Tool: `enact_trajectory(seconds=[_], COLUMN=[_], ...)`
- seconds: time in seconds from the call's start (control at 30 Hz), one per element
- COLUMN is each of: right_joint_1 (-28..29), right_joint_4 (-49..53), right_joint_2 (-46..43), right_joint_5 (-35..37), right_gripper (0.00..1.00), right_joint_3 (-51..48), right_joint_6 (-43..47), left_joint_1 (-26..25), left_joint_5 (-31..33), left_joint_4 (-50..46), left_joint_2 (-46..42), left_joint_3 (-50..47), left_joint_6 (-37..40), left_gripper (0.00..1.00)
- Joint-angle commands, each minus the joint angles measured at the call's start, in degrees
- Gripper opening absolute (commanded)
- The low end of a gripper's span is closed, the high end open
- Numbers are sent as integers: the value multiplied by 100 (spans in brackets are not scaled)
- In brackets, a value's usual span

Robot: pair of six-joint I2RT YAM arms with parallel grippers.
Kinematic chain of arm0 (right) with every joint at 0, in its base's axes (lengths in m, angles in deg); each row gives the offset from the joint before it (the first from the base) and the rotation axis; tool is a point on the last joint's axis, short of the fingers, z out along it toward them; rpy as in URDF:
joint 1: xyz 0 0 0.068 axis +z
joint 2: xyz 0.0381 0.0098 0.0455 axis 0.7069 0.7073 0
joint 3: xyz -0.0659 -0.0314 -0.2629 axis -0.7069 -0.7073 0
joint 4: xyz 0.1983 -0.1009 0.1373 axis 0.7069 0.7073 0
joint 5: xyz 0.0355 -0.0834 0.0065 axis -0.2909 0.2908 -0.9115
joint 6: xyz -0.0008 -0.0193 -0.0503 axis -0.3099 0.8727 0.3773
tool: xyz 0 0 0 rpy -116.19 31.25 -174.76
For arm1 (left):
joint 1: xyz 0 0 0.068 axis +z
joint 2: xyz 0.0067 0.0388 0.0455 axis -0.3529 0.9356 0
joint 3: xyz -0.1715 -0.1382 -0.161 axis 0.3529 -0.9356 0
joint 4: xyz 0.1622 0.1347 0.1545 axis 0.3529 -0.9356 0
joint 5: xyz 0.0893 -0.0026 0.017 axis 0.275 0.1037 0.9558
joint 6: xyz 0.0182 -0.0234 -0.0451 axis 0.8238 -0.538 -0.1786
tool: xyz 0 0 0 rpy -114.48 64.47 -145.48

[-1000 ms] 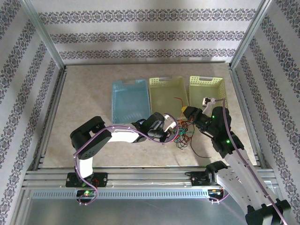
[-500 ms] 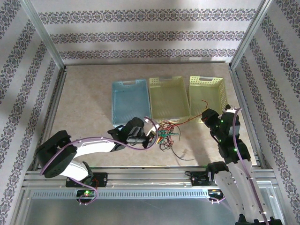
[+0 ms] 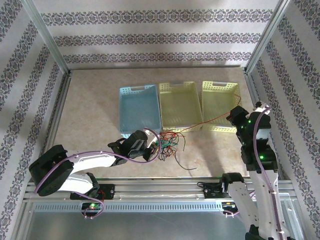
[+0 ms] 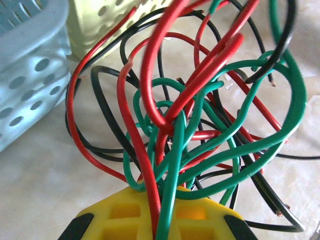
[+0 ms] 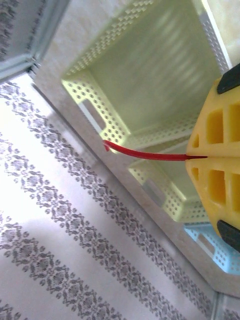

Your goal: Untangle the cables

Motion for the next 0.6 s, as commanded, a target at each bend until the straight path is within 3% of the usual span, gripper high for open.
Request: enact_trajectory(seconds=[0.0, 0.23, 0.37, 0.57], right_joint_1=[-271, -1156, -1931, -1800], right_joint_4=[-159, -453, -822, -1225], right_joint_2=[115, 523, 793, 1341], right_joint_5=[526, -284, -1261, -2530], right_gripper=[0, 0, 0, 0], right_joint_3=[526, 1396, 1738, 2191], right_joint_6=[550, 528, 6, -62], left_joint_1=[93, 93, 93, 93], left_joint_5=[449, 654, 619, 546], left_joint_4=[-295, -284, -202, -134], left_joint_2=[136, 364, 485, 627], left_joint_3=[-109, -143, -226, -245], left_joint_6=[-116, -214, -272, -339], left_gripper=[0, 0, 0, 0])
